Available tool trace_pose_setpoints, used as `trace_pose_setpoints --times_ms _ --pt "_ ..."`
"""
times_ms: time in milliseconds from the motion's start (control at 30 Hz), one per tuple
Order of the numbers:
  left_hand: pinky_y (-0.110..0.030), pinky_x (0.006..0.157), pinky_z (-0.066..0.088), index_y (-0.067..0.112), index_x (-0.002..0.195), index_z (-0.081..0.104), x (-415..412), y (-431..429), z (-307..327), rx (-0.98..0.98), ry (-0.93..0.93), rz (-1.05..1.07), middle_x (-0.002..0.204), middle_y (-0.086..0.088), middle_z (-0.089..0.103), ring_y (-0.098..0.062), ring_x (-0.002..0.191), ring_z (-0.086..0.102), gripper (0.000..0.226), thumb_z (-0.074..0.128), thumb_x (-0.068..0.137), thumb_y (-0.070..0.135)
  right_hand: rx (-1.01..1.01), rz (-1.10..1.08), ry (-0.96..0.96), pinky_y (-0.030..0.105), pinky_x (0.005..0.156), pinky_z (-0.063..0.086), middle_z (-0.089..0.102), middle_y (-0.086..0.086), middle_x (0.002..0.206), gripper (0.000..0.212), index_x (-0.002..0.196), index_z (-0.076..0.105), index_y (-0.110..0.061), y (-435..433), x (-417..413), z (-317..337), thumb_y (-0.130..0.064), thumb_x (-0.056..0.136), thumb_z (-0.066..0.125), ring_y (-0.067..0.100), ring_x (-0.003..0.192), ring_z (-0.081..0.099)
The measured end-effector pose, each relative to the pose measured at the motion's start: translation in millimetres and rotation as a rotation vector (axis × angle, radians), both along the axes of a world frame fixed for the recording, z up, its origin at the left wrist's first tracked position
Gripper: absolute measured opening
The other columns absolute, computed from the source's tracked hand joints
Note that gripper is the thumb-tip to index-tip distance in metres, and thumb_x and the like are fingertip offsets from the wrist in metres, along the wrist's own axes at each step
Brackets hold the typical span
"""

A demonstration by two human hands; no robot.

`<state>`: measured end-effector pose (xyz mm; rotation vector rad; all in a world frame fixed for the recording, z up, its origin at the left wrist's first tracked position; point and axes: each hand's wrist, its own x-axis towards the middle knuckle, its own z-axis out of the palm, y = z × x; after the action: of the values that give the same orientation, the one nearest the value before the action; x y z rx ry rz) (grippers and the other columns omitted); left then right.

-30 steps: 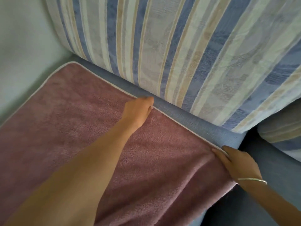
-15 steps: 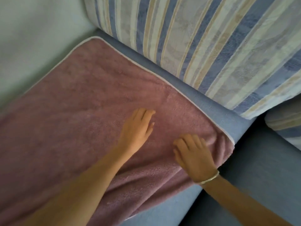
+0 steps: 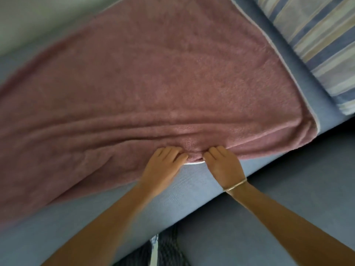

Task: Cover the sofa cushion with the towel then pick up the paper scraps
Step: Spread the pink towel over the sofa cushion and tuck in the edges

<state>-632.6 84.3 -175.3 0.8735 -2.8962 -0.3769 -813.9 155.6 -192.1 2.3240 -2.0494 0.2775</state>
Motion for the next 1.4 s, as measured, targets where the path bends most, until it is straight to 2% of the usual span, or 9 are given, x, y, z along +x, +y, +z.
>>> trace_pose_setpoints --times_ms 233,367,500,633,733,800,967,1200,1400 --pt "-0.023 0.050 0.048 0.012 0.084 0.064 -4 -19 23 0.119 0.041 0.079 0.070 -0.001 0.065 -0.019 0.055 0.063 0.034 0.080 0.055 0.008 0.177 0.253 -0.027 0.023 0.055 0.035 0.056 -0.002 0.050 0.012 0.052 0.059 -0.018 27 -2 22 -0.006 0.052 0.058 0.017 0.057 0.050" --pt "-0.027 0.055 0.051 0.012 0.088 0.051 28 15 14 0.018 0.067 0.045 0.083 -0.005 0.066 -0.019 0.064 0.061 0.042 0.073 0.055 -0.002 0.484 0.257 -0.003 0.017 0.039 0.043 0.058 -0.004 0.051 0.048 0.053 0.059 -0.020 51 3 25 -0.005 0.013 0.081 0.017 0.045 0.058" --pt "-0.027 0.072 0.035 0.017 0.081 0.052 59 55 1 -0.231 0.113 -0.071 0.094 -0.001 0.054 -0.016 0.080 0.044 0.018 0.048 0.070 0.003 0.382 0.181 -0.025 0.023 0.041 0.042 0.059 -0.001 0.057 0.056 0.071 0.049 -0.019 48 16 26 -0.009 0.029 0.085 0.020 0.048 0.057" --pt "-0.028 0.074 0.032 0.018 0.092 0.052 66 62 -13 -0.278 0.030 0.047 0.085 0.002 0.064 -0.016 0.082 0.043 0.019 0.049 0.073 0.016 0.236 0.308 0.002 0.023 0.050 0.047 0.065 -0.001 0.070 0.051 0.082 0.046 -0.018 46 47 22 -0.035 0.047 0.079 0.018 0.060 0.062" --pt "-0.029 0.074 0.031 0.018 0.094 0.050 64 54 -16 -0.293 0.012 0.095 0.082 0.004 0.067 -0.015 0.082 0.044 0.024 0.051 0.071 0.025 0.185 0.227 0.026 0.024 0.048 0.045 0.062 -0.001 0.061 0.029 0.077 0.040 -0.016 35 71 12 -0.029 0.060 0.060 0.018 0.055 0.060" --pt "-0.029 0.074 0.032 0.017 0.092 0.054 64 49 -15 -0.282 0.024 0.107 0.082 0.003 0.068 -0.016 0.084 0.042 0.023 0.055 0.071 0.024 0.159 0.165 0.041 0.024 0.045 0.043 0.060 0.000 0.054 0.006 0.071 0.047 -0.015 27 80 6 -0.017 0.066 0.050 0.018 0.050 0.058" --pt "-0.027 0.071 0.043 0.019 0.077 0.067 54 41 2 -0.168 -0.113 0.189 0.081 0.003 0.067 -0.015 0.074 0.062 0.021 0.078 0.060 0.022 0.150 0.154 0.013 0.020 0.042 0.042 0.057 0.001 0.046 0.018 0.055 0.060 -0.013 18 73 17 -0.011 0.064 0.044 0.018 0.042 0.055" --pt "-0.026 0.072 0.030 0.024 0.064 0.064 75 98 19 -0.019 -0.060 0.006 0.069 0.008 0.063 -0.013 0.064 0.060 0.018 0.047 0.068 0.020 0.219 0.418 0.005 0.017 0.040 0.039 0.055 -0.002 0.046 0.024 0.052 0.060 -0.019 52 58 44 -0.022 0.063 0.039 0.014 0.040 0.053" --pt "-0.026 0.065 0.029 0.024 0.060 0.058 80 113 13 0.087 -0.125 0.197 0.055 0.009 0.056 -0.012 0.052 0.056 0.017 0.047 0.073 0.024 0.278 0.262 -0.024 0.025 0.057 0.029 0.056 -0.003 0.060 0.017 0.076 0.038 -0.020 65 96 26 -0.025 0.061 0.042 0.017 0.056 0.052"
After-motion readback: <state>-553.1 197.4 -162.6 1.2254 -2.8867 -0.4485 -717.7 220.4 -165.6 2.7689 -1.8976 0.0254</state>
